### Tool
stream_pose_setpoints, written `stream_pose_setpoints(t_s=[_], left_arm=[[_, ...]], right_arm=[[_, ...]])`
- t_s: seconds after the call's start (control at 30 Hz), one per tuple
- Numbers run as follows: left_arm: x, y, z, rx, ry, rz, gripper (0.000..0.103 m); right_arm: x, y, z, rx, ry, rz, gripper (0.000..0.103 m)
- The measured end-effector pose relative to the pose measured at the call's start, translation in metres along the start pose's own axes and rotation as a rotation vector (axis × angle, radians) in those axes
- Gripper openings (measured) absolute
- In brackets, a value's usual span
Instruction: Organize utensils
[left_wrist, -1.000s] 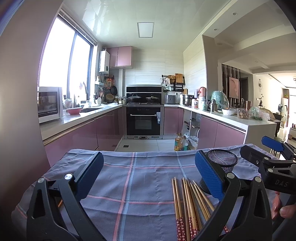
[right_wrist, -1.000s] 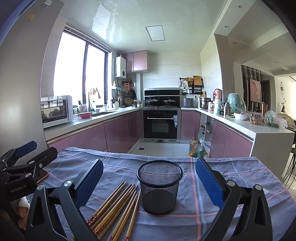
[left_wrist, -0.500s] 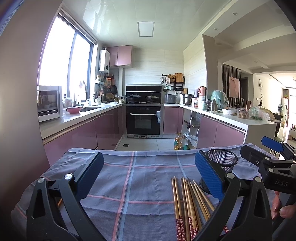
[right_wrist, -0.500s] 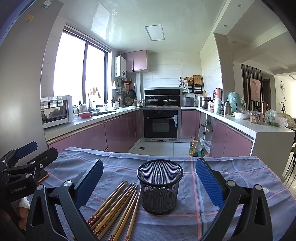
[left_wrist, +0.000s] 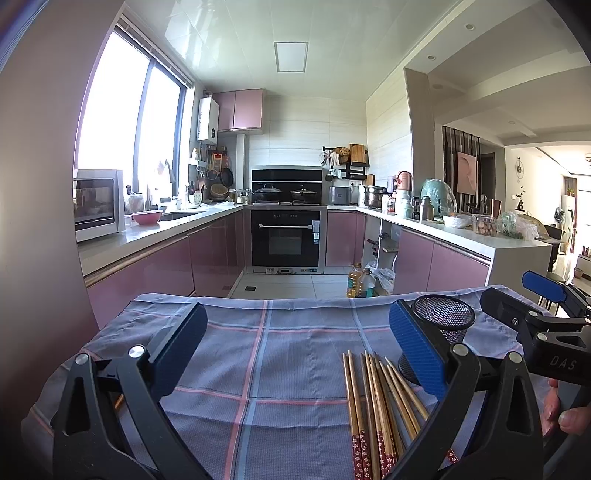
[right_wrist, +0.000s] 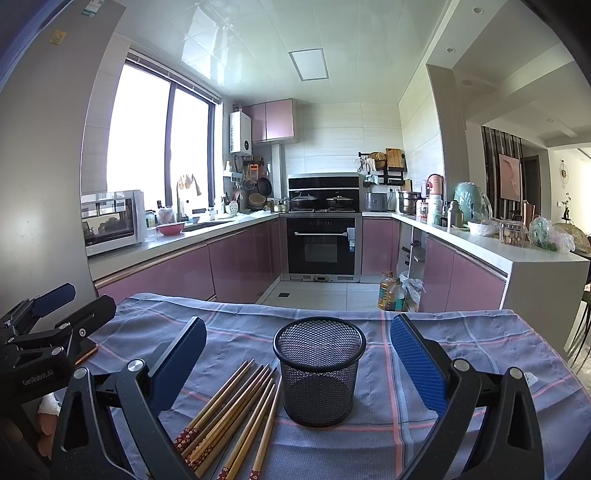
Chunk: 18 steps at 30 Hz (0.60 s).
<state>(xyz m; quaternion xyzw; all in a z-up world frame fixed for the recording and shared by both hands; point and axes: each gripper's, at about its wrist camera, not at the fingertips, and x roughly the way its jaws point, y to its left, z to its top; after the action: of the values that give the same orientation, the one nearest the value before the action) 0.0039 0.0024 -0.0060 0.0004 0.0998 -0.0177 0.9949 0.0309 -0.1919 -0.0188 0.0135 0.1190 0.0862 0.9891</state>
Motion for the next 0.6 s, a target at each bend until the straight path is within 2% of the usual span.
stream_pose_setpoints(t_s=[0.37,0.6], left_arm=[[0.0030,-0.0010,-0.0021,0.008,0.020,-0.018,0.097],[0.0086,0.0002,-0.0040,0.013,0.050,-0.032,0.095]], right_arm=[[0.0011,-0.0033,-0.0004,0.006,0.012,0.013,0.097],[0.0068,-0.0050,-0.0031,0.010,0.058,0.037,0.097]])
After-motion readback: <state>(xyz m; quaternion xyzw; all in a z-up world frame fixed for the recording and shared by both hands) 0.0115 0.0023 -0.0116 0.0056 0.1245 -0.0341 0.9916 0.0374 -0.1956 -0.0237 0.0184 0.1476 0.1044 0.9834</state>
